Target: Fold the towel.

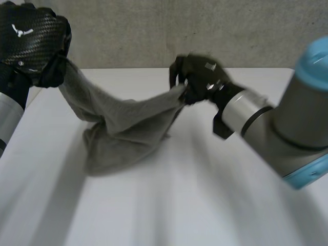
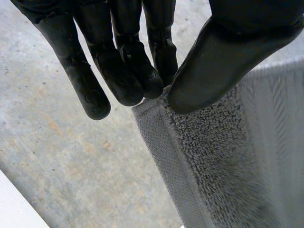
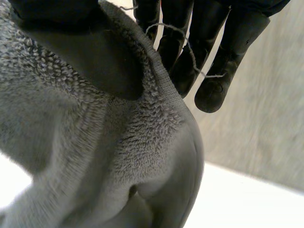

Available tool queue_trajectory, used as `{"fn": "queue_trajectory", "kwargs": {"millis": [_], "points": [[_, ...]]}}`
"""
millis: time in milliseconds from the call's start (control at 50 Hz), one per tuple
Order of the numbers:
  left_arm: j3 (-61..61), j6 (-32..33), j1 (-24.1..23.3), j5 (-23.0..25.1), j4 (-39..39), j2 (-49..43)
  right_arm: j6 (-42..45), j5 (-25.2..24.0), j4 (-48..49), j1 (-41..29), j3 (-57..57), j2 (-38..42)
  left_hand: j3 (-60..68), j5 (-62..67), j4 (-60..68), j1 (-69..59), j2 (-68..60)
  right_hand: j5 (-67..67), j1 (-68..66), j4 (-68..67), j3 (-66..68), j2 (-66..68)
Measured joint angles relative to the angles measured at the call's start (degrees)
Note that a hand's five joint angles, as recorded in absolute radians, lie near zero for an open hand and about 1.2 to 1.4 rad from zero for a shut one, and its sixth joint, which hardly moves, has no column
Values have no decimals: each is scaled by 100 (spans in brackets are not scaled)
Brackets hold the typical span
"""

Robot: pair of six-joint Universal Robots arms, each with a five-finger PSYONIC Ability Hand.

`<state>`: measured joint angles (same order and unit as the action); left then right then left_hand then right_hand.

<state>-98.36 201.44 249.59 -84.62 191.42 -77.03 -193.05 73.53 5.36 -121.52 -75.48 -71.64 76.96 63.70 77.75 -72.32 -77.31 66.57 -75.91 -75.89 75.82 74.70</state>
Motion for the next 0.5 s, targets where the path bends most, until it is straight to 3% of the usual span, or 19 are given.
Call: {"fn": "queue_trajectory", "kwargs": {"millis": [80,160,180,300,500], "points": [[212,-266,3,30,-216,2,531,-215,-659,136,297,-363,0,-1,0,0,0,0,0,0,13,0],[446,-637,9,164,-649,1,1817,-506,-2216,161,843,-537,0,0,0,0,0,0,-1,0,61,0],[496,-750,14,255,-809,-14,2469,-560,-2897,153,1012,-512,0,22,0,0,0,0,-1,0,70,0],[507,-1043,131,684,-1340,-277,4358,-286,-4559,54,1278,-106,0,54,0,0,0,0,-2,0,81,0],[462,-1246,600,903,-1536,-1733,4923,631,-4407,-436,1315,914,0,55,0,5,0,0,-2,0,82,0]]}}
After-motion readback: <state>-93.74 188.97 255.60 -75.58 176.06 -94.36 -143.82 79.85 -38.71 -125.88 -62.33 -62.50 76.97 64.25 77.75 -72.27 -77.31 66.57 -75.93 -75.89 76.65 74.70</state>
